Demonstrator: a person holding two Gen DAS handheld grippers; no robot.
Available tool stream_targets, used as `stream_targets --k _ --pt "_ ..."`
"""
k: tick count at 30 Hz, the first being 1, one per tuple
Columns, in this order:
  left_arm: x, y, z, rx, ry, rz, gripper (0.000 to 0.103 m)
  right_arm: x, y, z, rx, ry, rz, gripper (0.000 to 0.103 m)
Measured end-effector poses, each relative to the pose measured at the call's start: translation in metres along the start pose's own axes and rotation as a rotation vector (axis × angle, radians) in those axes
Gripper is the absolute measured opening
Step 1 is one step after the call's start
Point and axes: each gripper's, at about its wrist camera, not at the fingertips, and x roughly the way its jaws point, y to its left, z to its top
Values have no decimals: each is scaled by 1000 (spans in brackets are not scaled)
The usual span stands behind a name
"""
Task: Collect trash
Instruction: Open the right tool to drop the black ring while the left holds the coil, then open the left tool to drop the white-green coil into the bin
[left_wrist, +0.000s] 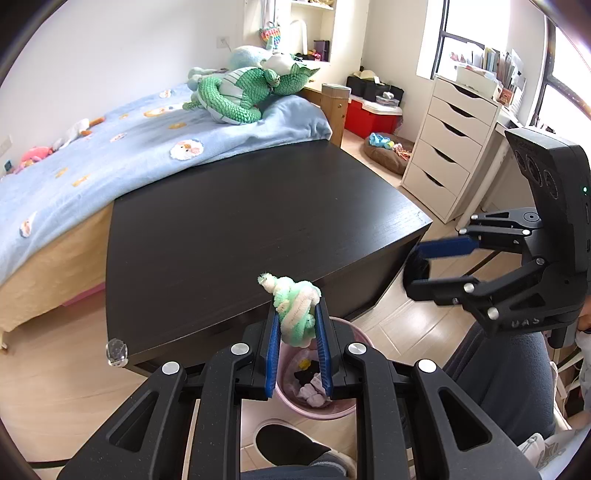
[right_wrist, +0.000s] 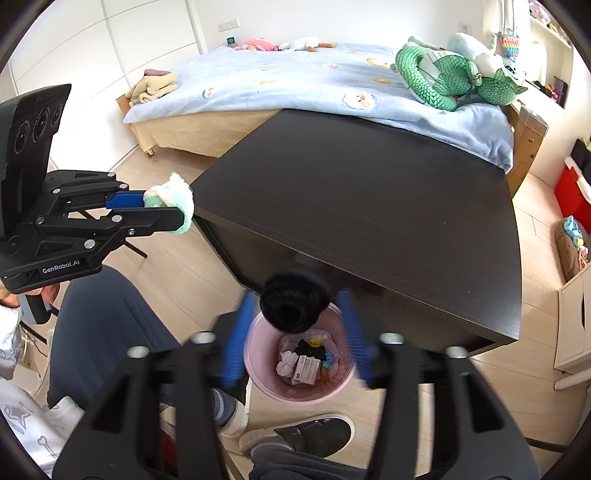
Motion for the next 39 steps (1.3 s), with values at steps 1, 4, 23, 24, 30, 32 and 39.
stream_targets --k 1,4,23,24,30,32,39 --pt "0 0 0 1 0 0 18 -1 -1 0 7 -9 2 76" --pt "1 -1 0 1 3 -6 18 -3 -4 0 20 -20 -11 90" --pt "5 -10 -3 16 15 -41 18 -11 -16 -1 101 -30 -71 100" --pt "5 -9 -3 17 15 -43 18 -11 -16 -1 102 -31 -74 100" --pt "5 -12 -2 24 15 -52 18 -15 -17 -2 108 -33 -94 100" --pt "5 -13 -2 28 16 -56 18 -18 -18 -2 111 -38 -97 100" --pt "10 -21 1 45 22 -70 18 -26 -22 -4 117 -51 -110 100"
